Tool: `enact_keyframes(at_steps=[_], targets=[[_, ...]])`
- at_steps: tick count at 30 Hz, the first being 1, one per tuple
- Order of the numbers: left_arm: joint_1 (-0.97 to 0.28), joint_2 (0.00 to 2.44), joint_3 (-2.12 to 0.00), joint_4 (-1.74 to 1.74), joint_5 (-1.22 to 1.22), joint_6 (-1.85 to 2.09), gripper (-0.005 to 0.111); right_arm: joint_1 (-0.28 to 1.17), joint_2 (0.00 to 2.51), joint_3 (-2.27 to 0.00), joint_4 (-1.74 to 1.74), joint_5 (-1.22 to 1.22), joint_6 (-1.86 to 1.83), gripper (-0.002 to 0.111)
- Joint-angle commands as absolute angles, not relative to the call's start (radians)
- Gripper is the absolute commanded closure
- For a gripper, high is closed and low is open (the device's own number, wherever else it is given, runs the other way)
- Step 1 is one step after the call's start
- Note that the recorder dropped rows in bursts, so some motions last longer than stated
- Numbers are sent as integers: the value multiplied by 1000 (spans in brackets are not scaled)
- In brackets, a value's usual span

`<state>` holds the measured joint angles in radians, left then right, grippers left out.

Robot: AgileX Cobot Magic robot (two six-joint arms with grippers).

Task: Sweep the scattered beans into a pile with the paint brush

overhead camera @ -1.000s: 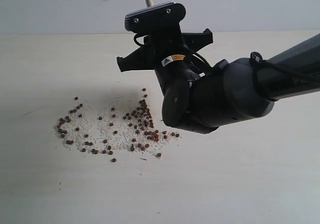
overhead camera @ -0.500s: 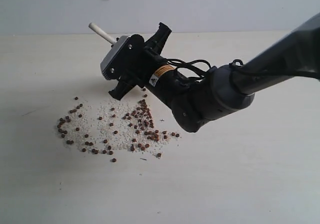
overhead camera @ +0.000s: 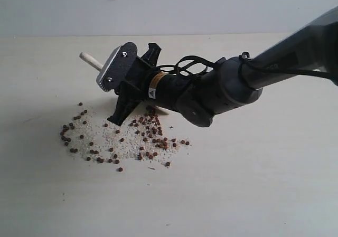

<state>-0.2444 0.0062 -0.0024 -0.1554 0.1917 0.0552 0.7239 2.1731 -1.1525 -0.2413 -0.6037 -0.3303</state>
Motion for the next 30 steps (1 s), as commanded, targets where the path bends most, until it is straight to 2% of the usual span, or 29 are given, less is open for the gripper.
enact_keyframes(at_steps=[1,8,12,14,15,16,17,19,25,30], targets=[[-250,0,0,-160,187,52,106,772,2112,-1152,-287,-474,-234,108],[-250,0,0,-160,187,52,106,780,2013,-1152,-121,-438,-326,108],[-250,0,0,-160,187,52,106,780,1955,-1147,217,-382,-625,108],[-250,0,0,-160,187,52,106,792,1913,-1098,644,-494,-1025,108],[-250,0,0,-160,187,52,106,826,1899,-1046,914,-701,-1272,108],[-250,0,0,-160,187,52,106,845,1899,-1025,1025,-817,-1347,108],[-250,0,0,-160,187,52,106,891,1901,-971,1145,-1078,-1384,108],[-250,0,0,-160,187,52,106,936,1901,-894,1226,-1204,-1287,108],[-250,0,0,-160,187,52,106,1034,1901,-822,1386,-1139,-1095,108],[-250,0,0,-160,187,52,106,1093,1921,-835,1378,-1054,-933,108]])
